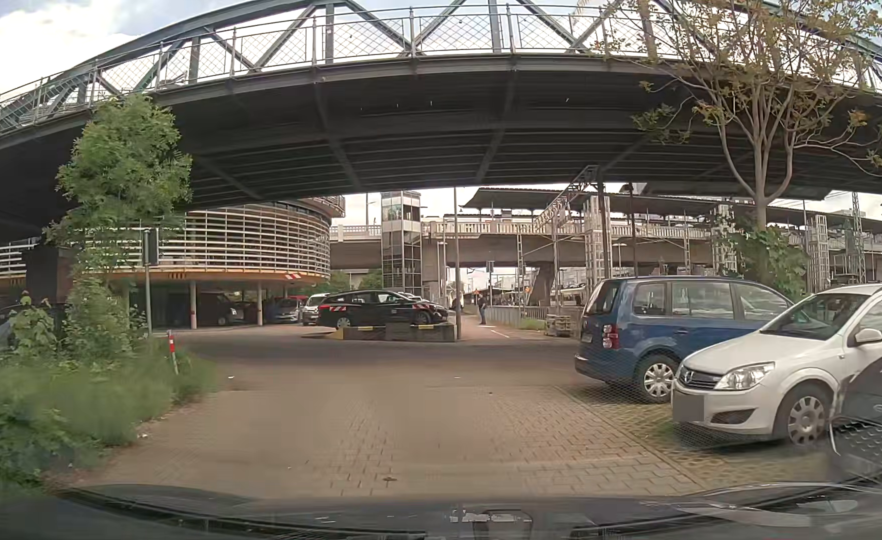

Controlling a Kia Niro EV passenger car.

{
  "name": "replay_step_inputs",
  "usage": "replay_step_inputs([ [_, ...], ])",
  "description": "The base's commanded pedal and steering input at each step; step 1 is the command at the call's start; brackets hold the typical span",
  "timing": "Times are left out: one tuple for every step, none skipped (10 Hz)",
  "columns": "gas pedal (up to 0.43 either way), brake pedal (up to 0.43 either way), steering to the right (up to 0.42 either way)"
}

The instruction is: Follow the waypoints while adhering to traffic rules and regulations

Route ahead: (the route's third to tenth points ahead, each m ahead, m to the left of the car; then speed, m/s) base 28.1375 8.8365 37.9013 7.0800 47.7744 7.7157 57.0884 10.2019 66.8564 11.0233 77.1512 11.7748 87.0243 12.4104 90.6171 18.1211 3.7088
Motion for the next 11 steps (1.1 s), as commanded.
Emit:
replay_step_inputs([
  [0.0,0.0,-0.014],
  [0.0,0.0,-0.015],
  [0.0,0.006,-0.017],
  [0.0,0.024,-0.019],
  [0.0,0.043,-0.019],
  [0.0,0.049,-0.018],
  [0.0,0.055,-0.014],
  [0.0,0.049,-0.009],
  [0.0,0.049,-0.007],
  [0.0,0.049,-0.008],
  [0.0,0.03,-0.009],
])
